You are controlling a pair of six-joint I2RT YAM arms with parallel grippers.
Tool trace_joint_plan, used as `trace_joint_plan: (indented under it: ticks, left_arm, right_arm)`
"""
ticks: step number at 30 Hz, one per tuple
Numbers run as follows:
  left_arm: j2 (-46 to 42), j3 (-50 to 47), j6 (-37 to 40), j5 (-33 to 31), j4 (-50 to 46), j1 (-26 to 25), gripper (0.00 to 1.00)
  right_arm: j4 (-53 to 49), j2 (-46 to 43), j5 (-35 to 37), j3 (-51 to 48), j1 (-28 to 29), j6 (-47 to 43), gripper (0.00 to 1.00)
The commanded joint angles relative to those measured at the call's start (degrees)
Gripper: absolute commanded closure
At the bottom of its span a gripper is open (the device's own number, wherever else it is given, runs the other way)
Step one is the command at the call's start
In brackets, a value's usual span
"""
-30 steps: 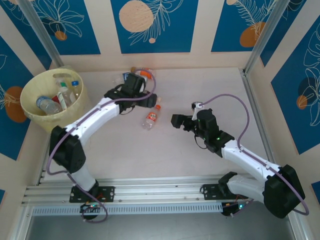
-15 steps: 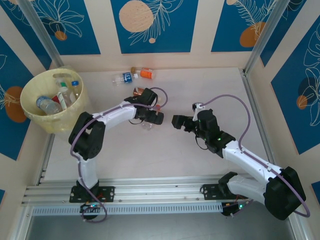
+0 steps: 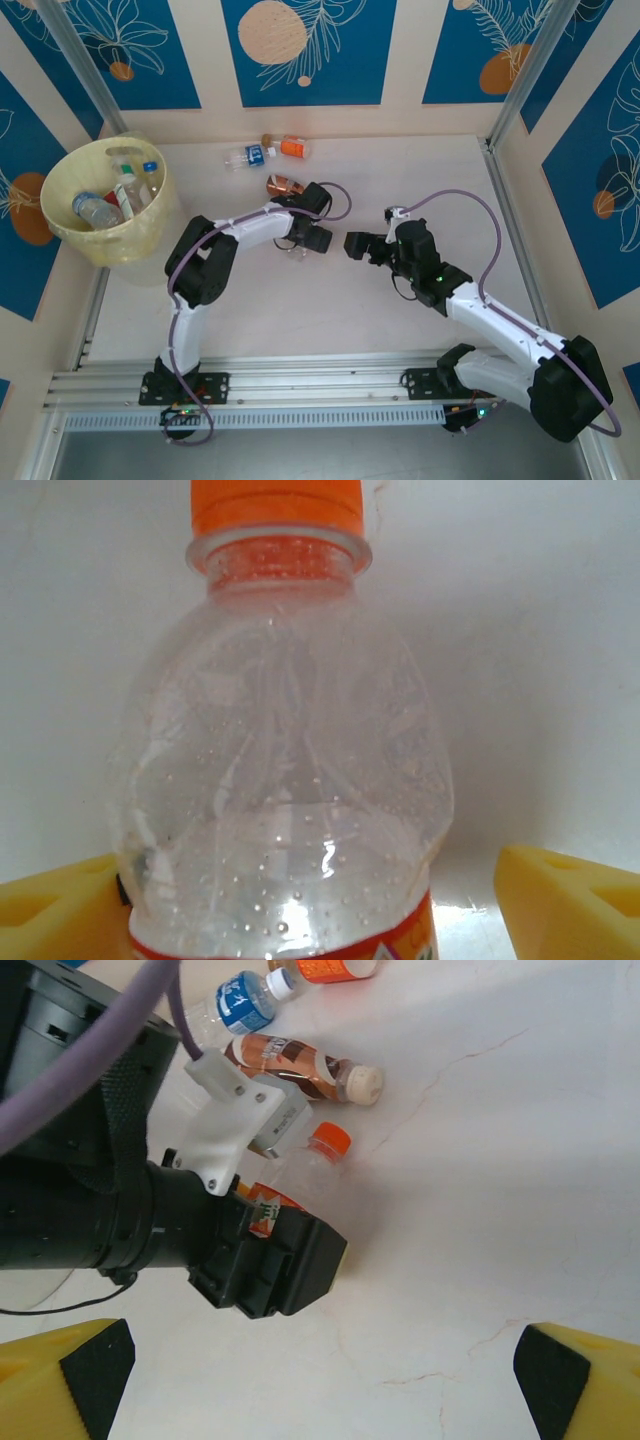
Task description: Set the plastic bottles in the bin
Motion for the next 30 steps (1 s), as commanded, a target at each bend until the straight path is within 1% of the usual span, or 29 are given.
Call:
trace_joint_plan:
  ticks: [1, 6, 14, 19, 22, 27, 30]
  left_arm:
    - [0.8, 0.7, 0.4, -0.8, 0.0, -0.1, 0.19]
    - [-0.1, -0.6, 0.6, 0.4, 0.9, -0.2, 0.35]
    - [-6.7, -4.1, 1.5, 1.9, 3.3, -0.2, 0.51]
    - [-12.2, -6.9, 3.5, 6.4, 6.3, -0.1, 0.64]
    - [-15.7, -8.2, 4.1, 8.0, 7.1, -0.1, 0.67]
    - [-23.5, -10.3, 5.0, 8.8, 8.9, 0.1, 0.66]
    - [-28.2, -10.7, 4.7, 8.8, 9.1, 0.7, 0.65]
  right_arm:
    - [0.6, -2.9, -3.2, 1.2, -0.4, -3.1, 0.00]
    - [1.0, -5.1, -4.2, 0.7, -0.4, -5.1, 0.00]
    - [0.9, -5.6, -4.5, 0.6, -0.4, -5.1, 0.00]
    - [2.3, -5.6, -5.8, 0.6, -0.4, -5.9, 0.00]
    - [2.6, -5.6, -6.6, 0.9, -0.4, -6.2, 0.01]
    - [3.7, -5.6, -8.5, 0.9, -0.4, -6.5, 0.00]
    - [6.1, -5.5, -10.8, 0.5, -0.3, -7.1, 0.00]
